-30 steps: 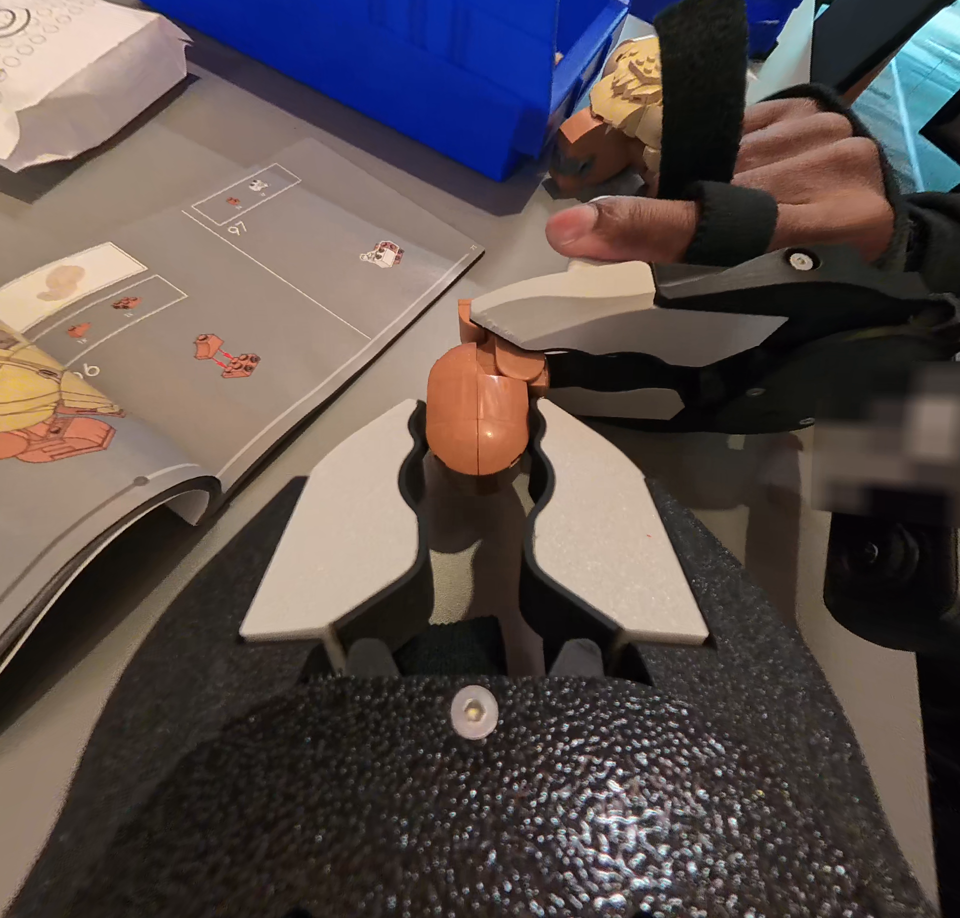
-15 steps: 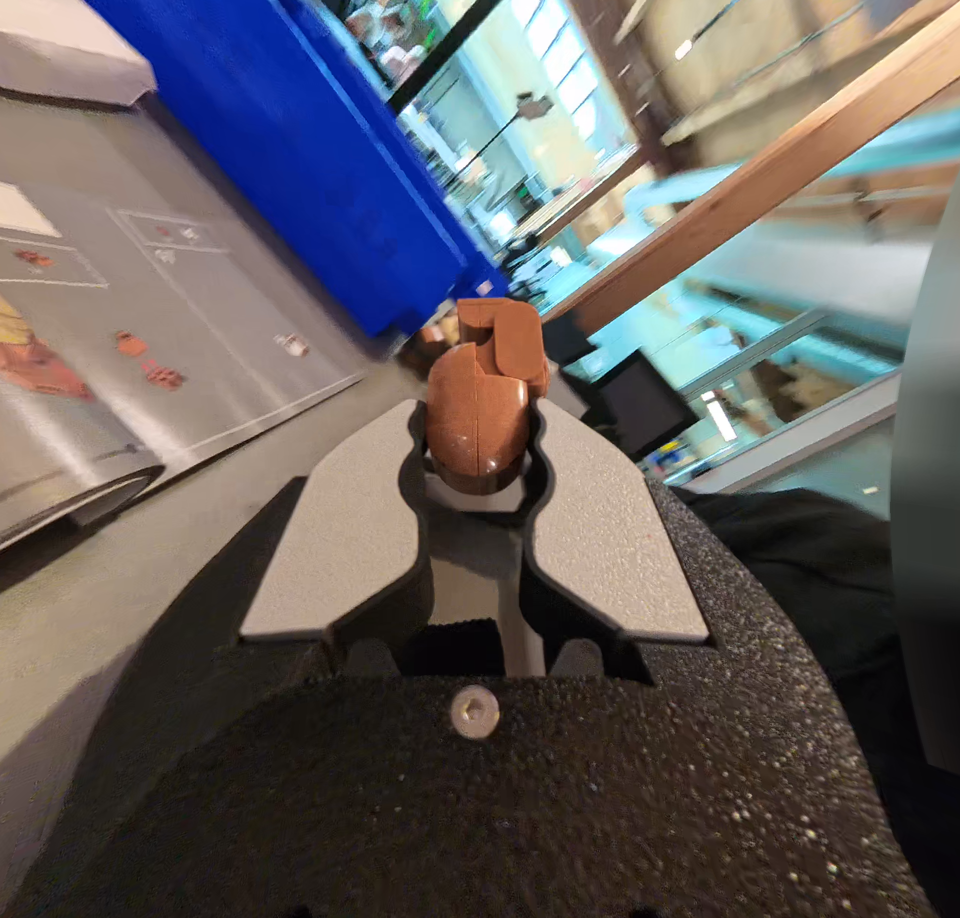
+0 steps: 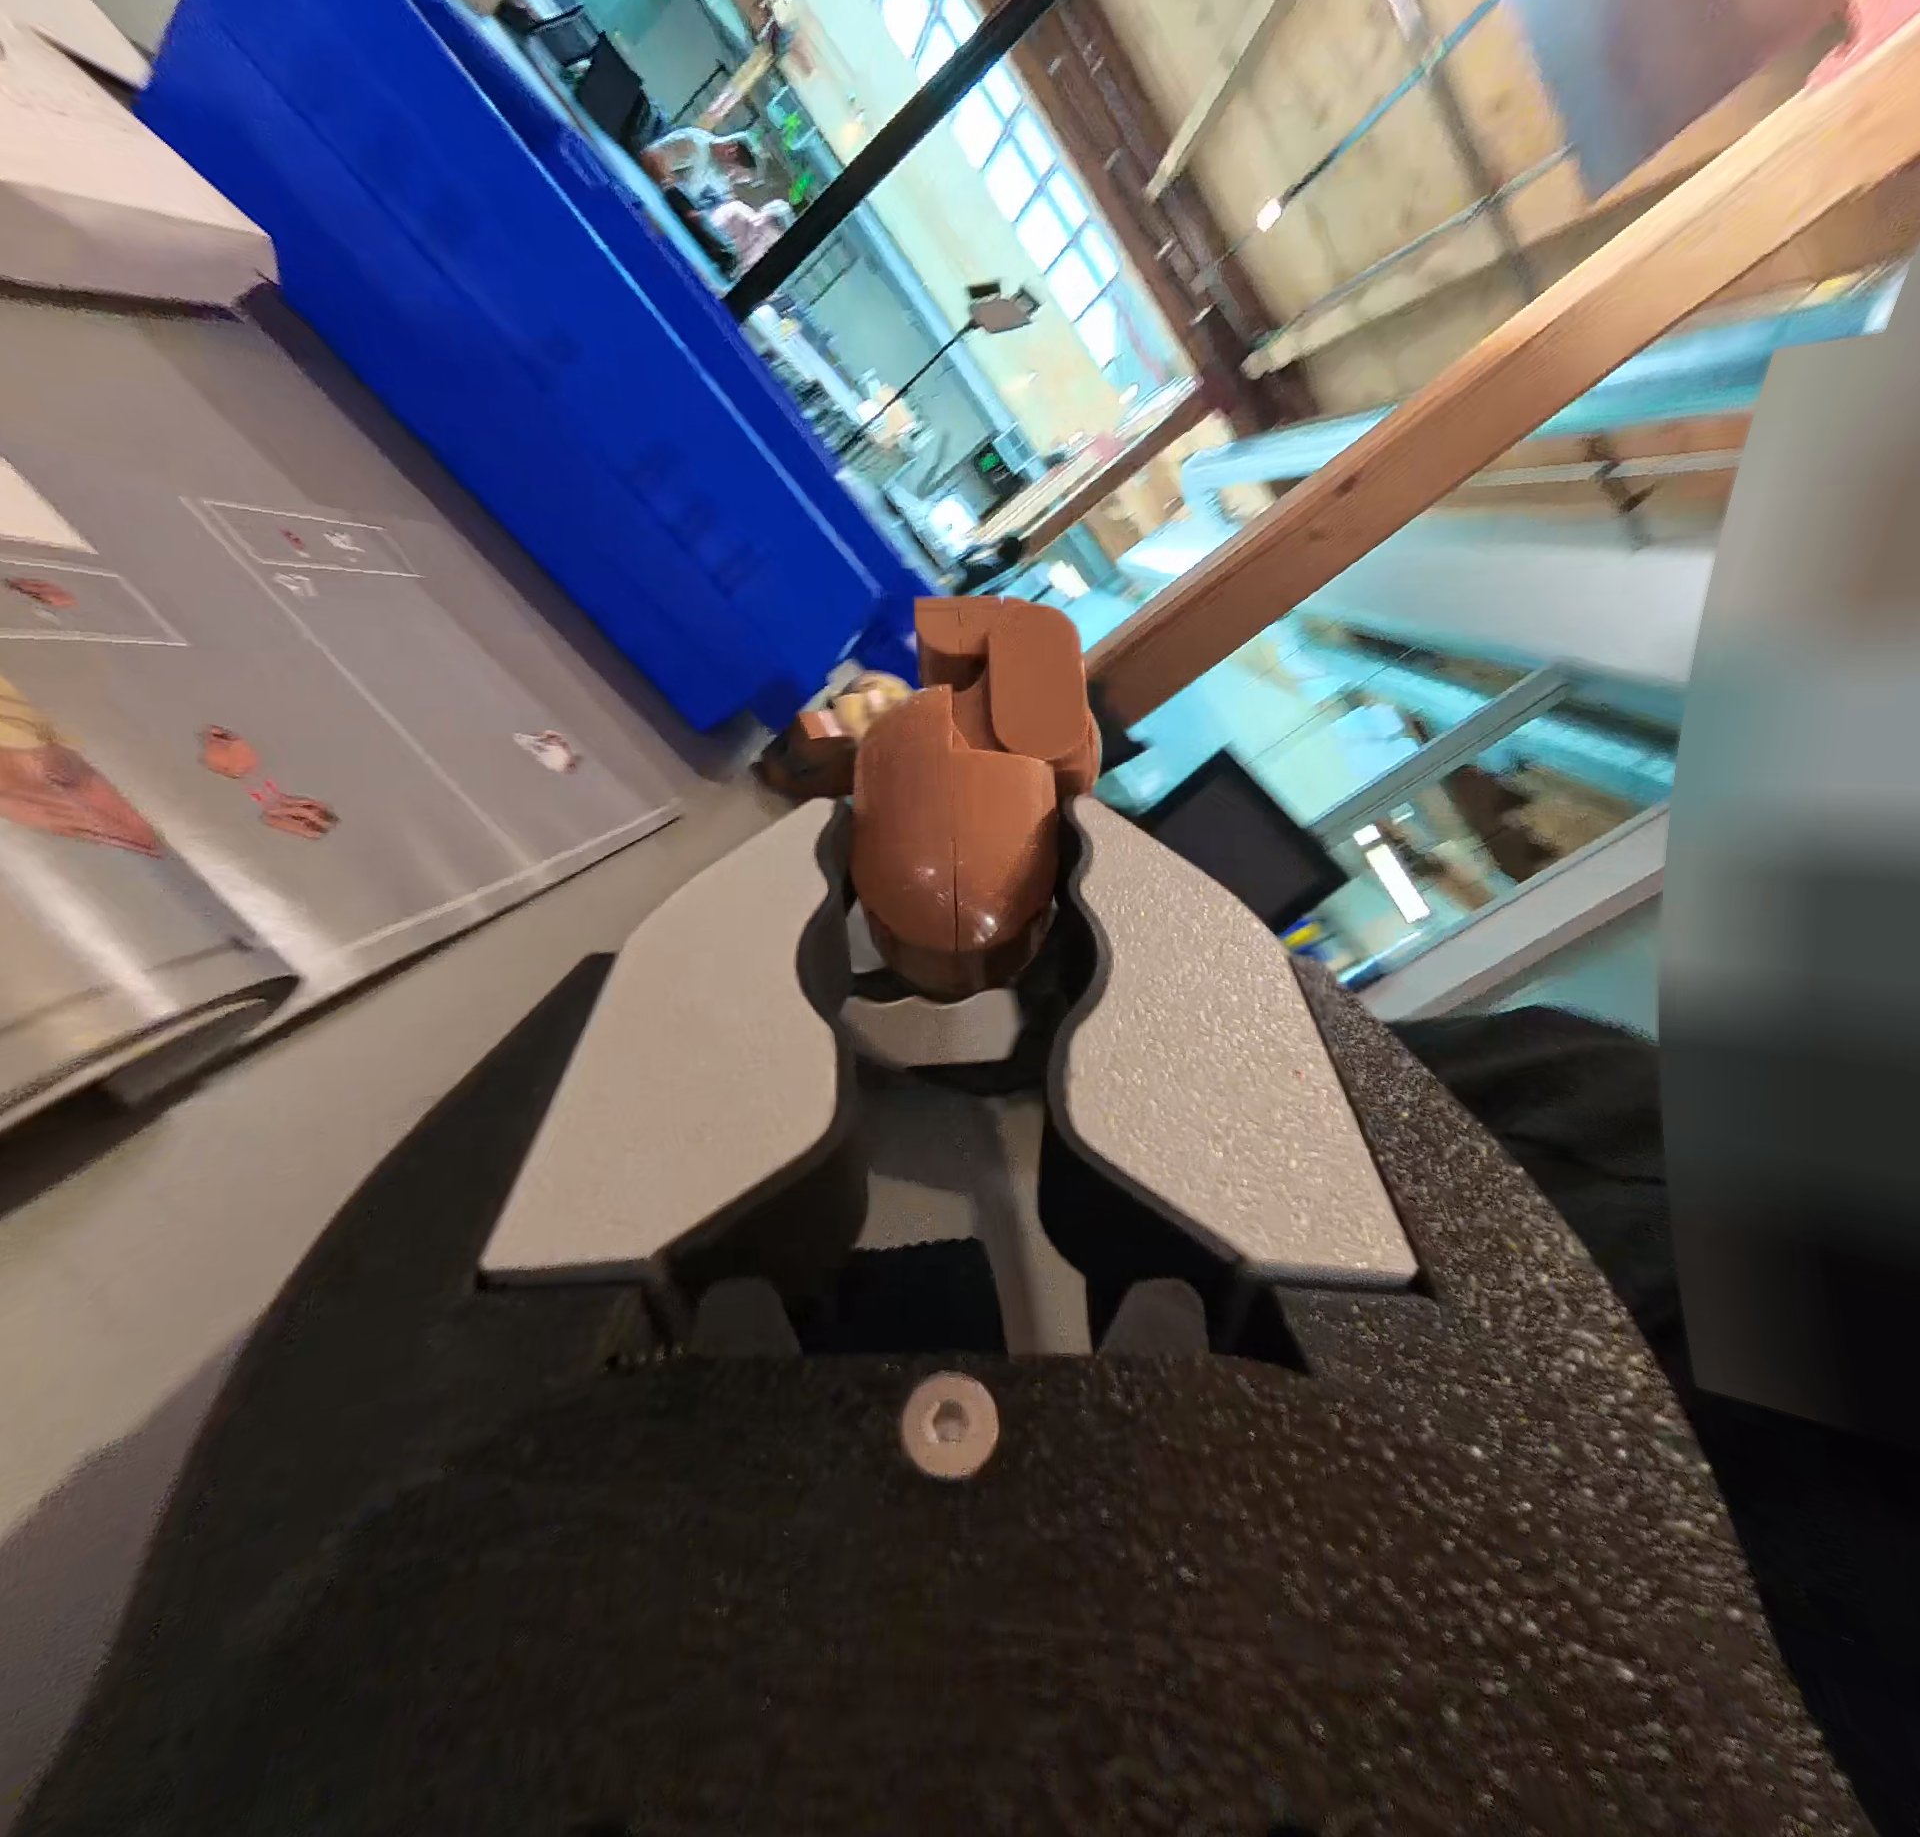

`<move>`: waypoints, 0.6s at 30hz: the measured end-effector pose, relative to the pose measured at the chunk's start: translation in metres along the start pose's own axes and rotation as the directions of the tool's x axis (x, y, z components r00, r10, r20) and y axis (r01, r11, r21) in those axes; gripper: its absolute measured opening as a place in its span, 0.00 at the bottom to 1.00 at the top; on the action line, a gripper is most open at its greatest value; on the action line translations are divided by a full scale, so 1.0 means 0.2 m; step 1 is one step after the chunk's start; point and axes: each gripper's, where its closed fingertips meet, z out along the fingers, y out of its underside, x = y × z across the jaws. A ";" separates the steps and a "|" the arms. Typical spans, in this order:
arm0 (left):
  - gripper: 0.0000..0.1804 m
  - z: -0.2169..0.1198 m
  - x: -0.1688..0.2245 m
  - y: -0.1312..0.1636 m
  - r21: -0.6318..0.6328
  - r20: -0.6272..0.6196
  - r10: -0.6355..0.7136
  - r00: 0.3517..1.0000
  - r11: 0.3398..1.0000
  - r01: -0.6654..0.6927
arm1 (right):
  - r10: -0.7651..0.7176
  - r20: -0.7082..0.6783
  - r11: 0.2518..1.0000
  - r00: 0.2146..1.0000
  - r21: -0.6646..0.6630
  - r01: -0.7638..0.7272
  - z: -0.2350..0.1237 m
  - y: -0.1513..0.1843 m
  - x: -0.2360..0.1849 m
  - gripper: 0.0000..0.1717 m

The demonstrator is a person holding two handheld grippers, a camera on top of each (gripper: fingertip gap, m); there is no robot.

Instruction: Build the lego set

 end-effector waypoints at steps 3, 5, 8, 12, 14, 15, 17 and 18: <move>0.20 0.00 -0.05 0.04 -0.148 0.151 0.313 0.938 0.945 -0.291 | 0.121 0.074 0.991 0.990 0.040 -0.124 -0.02 -0.01 0.00 0.35; 0.20 -0.01 -0.07 0.06 -0.276 0.205 0.570 0.796 0.813 -0.512 | 0.227 0.142 0.968 0.964 0.074 -0.239 -0.04 -0.03 0.01 0.35; 0.20 0.00 -0.05 0.08 -0.415 0.173 0.820 0.546 0.563 -0.714 | 0.363 0.274 0.907 0.891 0.113 -0.405 -0.08 -0.08 0.01 0.35; 0.20 0.02 -0.03 0.15 -0.514 0.059 0.961 0.271 0.261 -0.817 | 0.503 0.476 0.783 0.721 0.103 -0.614 -0.14 -0.16 -0.01 0.37; 0.20 0.02 -0.02 0.18 -0.544 0.006 0.988 0.157 0.135 -0.828 | 0.554 0.517 0.725 0.652 0.086 -0.684 -0.16 -0.17 0.01 0.38; 0.20 0.02 -0.03 0.20 -0.555 -0.024 0.993 0.118 0.085 -0.827 | 0.570 0.539 0.701 0.620 0.074 -0.709 -0.17 -0.17 0.02 0.39; 0.20 0.03 -0.03 0.23 -0.566 -0.081 0.995 0.057 0.001 -0.825 | 0.594 0.578 0.661 0.559 0.045 -0.749 -0.18 -0.17 0.03 0.38; 0.20 0.03 -0.03 0.25 -0.569 -0.107 0.994 0.033 -0.034 -0.822 | 0.601 0.599 0.642 0.529 0.032 -0.766 -0.19 -0.17 0.03 0.37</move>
